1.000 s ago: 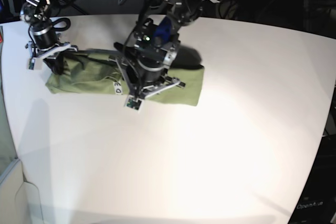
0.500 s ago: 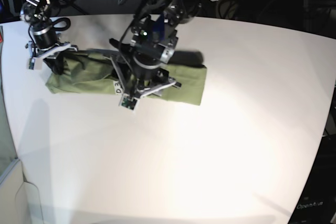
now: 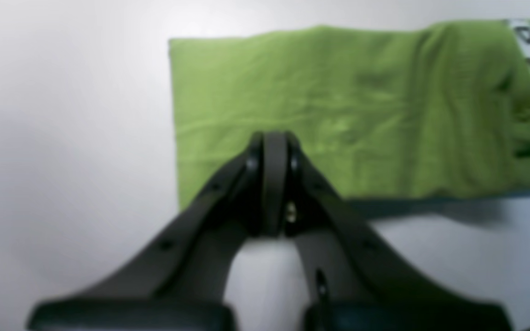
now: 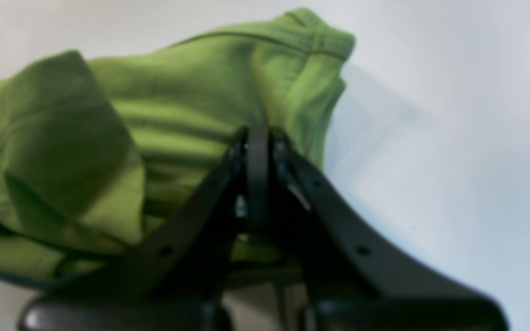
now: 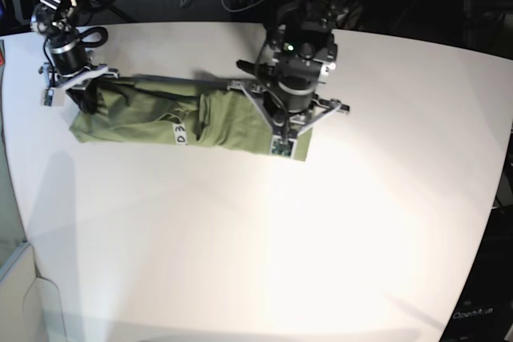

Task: Fold the T-shirt properly
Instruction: 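Lower the left gripper and release the folded end onto the strip, then grasp the strip's other end with the right gripper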

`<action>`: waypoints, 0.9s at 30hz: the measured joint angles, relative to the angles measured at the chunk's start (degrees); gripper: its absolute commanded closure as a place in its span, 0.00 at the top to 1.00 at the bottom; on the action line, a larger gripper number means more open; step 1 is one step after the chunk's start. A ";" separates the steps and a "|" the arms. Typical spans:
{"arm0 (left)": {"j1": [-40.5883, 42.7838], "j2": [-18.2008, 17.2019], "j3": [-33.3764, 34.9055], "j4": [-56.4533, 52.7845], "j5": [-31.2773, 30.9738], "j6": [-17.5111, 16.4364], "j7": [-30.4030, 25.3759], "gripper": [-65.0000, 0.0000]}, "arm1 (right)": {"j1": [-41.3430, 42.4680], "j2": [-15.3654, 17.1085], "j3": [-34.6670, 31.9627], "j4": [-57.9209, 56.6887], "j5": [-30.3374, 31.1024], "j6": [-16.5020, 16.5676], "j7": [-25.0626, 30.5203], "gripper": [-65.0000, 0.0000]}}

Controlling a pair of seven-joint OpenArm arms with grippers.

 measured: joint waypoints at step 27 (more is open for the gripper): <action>0.22 1.53 -9.53 -11.67 -4.98 -2.10 -9.79 0.01 | -4.55 3.06 -0.48 15.85 -2.08 -0.24 -4.74 0.02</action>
